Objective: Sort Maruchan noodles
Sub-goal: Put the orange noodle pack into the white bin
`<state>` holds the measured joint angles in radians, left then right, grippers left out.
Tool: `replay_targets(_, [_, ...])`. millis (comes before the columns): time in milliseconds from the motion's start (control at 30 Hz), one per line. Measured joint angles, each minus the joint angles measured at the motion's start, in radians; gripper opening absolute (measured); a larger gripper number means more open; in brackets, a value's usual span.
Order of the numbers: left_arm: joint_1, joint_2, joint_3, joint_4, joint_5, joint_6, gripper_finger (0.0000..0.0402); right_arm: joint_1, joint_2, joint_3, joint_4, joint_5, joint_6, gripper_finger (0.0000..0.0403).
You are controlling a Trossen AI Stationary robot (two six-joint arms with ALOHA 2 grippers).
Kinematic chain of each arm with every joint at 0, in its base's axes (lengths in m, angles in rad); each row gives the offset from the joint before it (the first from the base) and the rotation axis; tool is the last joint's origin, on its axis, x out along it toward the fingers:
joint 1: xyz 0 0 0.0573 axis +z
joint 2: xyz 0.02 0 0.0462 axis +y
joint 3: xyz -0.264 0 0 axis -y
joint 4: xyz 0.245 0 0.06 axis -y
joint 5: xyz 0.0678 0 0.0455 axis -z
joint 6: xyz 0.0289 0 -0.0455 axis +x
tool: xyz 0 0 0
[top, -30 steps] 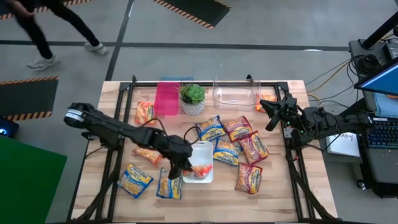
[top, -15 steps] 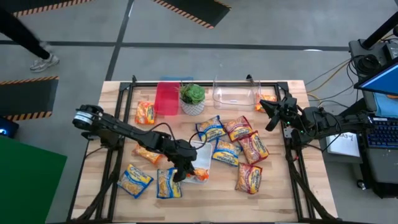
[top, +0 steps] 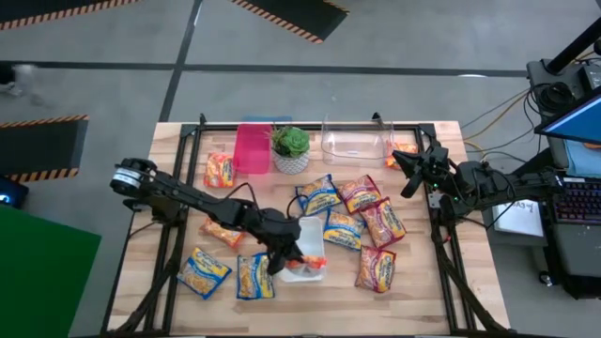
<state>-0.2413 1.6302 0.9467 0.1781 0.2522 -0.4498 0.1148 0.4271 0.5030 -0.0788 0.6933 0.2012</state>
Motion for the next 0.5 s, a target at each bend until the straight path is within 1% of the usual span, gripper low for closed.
replay_targets(167, [0.0,0.003,-0.019,0.054,-0.018,0.02,0.0,0.0,0.0,0.0,0.0,0.0,0.0,0.0013])
replay_targets(333, [0.0,0.004,-0.049,0.072,-0.026,0.015,0.0,0.0,0.0,0.0,-0.001,0.0,0.0,0.0013])
replay_targets(500, [0.0,0.004,-0.096,0.18,-0.035,-0.005,0.0001,0.0,0.0,0.0,-0.001,0.0,0.0,0.0013])
